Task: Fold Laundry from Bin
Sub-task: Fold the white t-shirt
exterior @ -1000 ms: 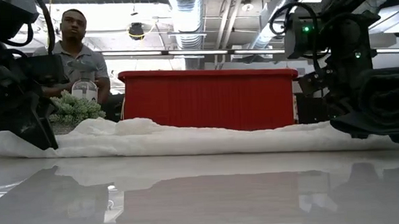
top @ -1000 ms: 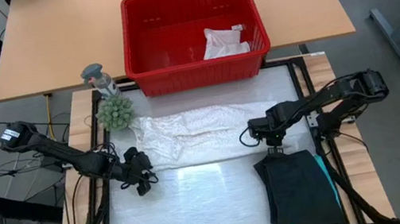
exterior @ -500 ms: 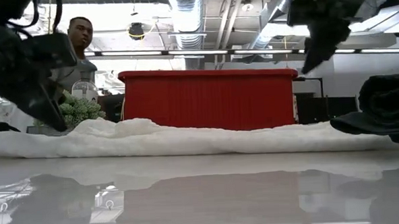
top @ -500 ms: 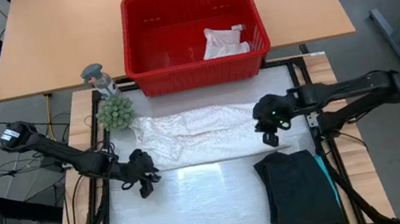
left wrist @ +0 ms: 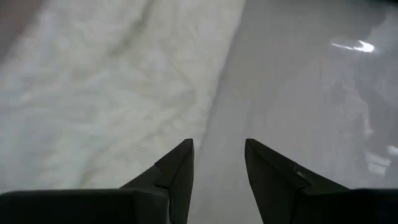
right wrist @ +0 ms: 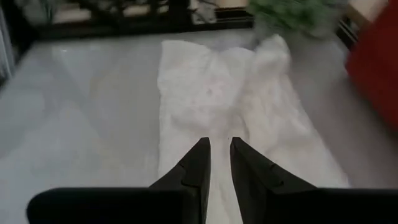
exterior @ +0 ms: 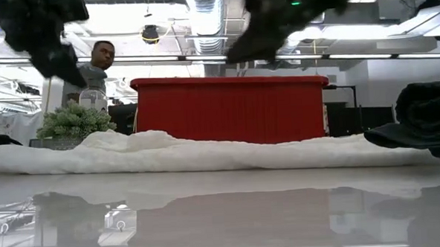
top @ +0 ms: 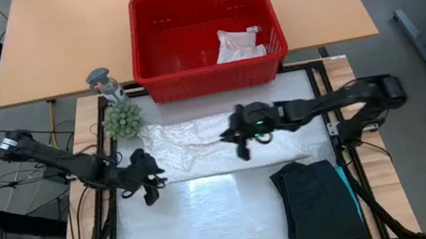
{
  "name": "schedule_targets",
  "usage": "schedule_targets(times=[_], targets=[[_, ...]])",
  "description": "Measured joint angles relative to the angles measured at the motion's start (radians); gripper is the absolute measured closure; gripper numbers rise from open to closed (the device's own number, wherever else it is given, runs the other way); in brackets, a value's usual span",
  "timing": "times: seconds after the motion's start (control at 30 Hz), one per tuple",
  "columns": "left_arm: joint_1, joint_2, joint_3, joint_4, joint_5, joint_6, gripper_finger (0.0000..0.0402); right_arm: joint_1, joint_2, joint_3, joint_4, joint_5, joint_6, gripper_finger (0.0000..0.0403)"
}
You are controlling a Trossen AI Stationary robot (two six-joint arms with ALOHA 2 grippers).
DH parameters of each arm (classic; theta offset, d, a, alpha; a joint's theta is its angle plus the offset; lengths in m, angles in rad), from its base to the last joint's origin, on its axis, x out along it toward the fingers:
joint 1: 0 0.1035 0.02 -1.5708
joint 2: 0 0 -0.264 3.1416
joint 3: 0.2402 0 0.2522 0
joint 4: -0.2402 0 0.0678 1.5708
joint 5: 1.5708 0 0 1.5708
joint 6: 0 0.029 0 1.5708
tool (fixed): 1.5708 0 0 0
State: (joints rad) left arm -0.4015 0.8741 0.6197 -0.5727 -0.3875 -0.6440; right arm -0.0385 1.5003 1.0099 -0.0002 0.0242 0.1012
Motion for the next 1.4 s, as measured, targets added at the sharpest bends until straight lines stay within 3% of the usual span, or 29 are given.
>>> schedule_targets(times=[0.17,0.33,0.47,0.63,0.83,1.07,1.4], targets=[[0.000,-0.110,0.082,-0.171,-0.047,-0.051,0.0269,0.024,0.243,0.280,-0.131,-0.018,-0.203,0.0290],[0.000,-0.194,0.102,-0.250,-0.054,-0.056,0.0267,0.024,0.459,0.566,-0.251,-0.143,-0.325,0.0221],[0.000,-0.216,0.102,-0.282,-0.061,-0.040,0.0258,0.031,0.600,0.774,-0.395,-0.158,-0.427,0.0171],[0.000,-0.208,0.103,-0.340,-0.066,-0.038,0.0255,0.053,0.726,0.951,-0.611,-0.158,-0.591,0.0161],[0.000,-0.207,0.103,-0.366,-0.074,-0.040,0.0255,0.072,0.797,1.007,-0.660,-0.065,-0.716,0.0167],[0.000,-0.207,0.103,-0.366,-0.096,-0.041,0.0255,0.055,0.822,1.001,-0.632,-0.025,-0.723,0.0169],[0.000,-0.207,0.103,-0.364,-0.116,-0.049,0.0255,0.038,0.848,0.997,-0.620,-0.020,-0.738,0.0216]])
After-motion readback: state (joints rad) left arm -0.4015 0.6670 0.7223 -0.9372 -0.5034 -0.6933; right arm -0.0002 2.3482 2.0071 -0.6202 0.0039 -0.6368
